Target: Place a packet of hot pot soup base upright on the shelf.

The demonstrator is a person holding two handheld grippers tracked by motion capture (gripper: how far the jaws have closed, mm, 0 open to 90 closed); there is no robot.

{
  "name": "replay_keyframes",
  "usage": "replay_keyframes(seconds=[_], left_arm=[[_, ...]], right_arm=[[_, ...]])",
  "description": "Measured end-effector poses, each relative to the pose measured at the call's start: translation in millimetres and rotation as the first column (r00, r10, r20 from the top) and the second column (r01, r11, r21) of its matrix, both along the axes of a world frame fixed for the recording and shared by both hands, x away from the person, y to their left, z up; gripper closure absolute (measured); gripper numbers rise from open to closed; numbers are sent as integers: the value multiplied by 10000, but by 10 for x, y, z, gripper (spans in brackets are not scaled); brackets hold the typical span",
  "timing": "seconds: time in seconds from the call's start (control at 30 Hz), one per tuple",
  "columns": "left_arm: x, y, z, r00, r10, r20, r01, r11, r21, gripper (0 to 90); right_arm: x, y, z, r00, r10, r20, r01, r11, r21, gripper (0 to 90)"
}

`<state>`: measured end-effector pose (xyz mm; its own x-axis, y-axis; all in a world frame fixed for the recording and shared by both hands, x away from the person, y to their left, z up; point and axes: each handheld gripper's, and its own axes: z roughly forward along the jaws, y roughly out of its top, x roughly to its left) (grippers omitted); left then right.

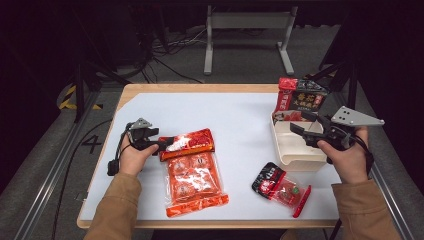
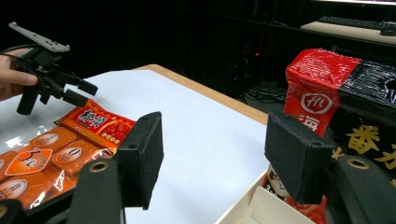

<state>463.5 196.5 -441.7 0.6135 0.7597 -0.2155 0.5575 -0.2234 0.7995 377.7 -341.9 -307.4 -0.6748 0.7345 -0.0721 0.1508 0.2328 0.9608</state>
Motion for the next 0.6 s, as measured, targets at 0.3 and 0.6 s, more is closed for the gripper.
replay_keyframes(seconds=[0.3, 0.6], left_arm=[[4, -23, -83, 9945, -306, -1004, 310, 9995, 20, 287], [-15, 6, -99, 9877, -634, -1432, 578, 9974, -429, 416]], right_arm=[[0, 9, -7, 10000, 7, -46, -7, 10000, -34, 379], [14, 11, -21, 9999, -115, -117, 113, 9998, -140, 383]])
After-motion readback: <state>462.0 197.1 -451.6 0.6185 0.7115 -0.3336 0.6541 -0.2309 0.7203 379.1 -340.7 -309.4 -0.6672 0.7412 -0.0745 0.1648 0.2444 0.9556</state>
